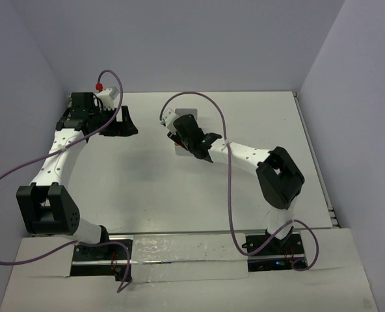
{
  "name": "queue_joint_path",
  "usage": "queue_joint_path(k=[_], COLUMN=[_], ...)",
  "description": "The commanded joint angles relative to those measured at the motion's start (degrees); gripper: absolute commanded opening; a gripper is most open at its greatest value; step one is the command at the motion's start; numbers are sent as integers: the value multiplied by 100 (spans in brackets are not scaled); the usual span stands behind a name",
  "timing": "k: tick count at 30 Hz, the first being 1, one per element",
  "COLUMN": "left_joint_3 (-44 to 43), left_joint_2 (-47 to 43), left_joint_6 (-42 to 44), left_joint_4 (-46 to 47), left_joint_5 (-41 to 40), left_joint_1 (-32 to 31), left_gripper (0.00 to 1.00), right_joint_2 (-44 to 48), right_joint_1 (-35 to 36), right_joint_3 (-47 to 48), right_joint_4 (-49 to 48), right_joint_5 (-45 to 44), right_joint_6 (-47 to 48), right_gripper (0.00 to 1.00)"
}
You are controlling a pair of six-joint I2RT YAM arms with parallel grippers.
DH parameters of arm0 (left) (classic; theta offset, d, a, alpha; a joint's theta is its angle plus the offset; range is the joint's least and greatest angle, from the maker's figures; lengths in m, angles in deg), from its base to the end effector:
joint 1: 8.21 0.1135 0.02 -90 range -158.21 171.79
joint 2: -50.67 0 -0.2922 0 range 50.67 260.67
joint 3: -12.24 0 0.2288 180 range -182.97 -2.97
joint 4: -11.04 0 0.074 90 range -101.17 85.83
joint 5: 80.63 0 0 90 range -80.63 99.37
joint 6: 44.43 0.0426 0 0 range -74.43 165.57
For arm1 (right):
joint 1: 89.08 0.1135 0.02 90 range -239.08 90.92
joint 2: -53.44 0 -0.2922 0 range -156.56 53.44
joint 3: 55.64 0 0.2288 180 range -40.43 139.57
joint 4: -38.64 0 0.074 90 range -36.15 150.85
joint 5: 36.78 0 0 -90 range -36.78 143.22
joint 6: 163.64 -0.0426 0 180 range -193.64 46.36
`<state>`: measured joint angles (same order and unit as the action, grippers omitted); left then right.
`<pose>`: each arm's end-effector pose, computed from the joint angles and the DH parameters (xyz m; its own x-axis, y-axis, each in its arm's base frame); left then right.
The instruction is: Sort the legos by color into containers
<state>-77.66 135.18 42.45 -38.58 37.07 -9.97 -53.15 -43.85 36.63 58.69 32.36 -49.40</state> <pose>0.2991 -0.0290 0.3479 -0.7158 -0.0262 -0.6978 0.3216 0.8746 -0.3628 0.3059 0.2868 0.2727 -0.1751 -0.7213 -0.6701 -0.5794 0.6258 -0.5222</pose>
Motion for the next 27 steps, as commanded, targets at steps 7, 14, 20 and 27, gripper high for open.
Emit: queue_joint_path(k=[7, 14, 20, 27], left_joint_3=[-177, -395, -206, 70], left_joint_2=[-224, -297, -177, -304], left_joint_6=[163, 450, 122, 101], left_joint_4=[242, 449, 565, 726], left_joint_5=[210, -88, -125, -415], left_joint_1=[27, 27, 35, 35], left_gripper=[99, 99, 99, 99], right_joint_2=[1799, 2502, 3397, 3891], right_joint_1=[-314, -1890, -3016, -3205], right_joint_3=[503, 74, -680, -1228], right_joint_4=[1407, 2235, 2188, 2065], right_joint_5=[803, 1426, 1568, 1603], right_joint_6=[-1300, -2191, -2372, -2540], right_gripper=[100, 100, 100, 100])
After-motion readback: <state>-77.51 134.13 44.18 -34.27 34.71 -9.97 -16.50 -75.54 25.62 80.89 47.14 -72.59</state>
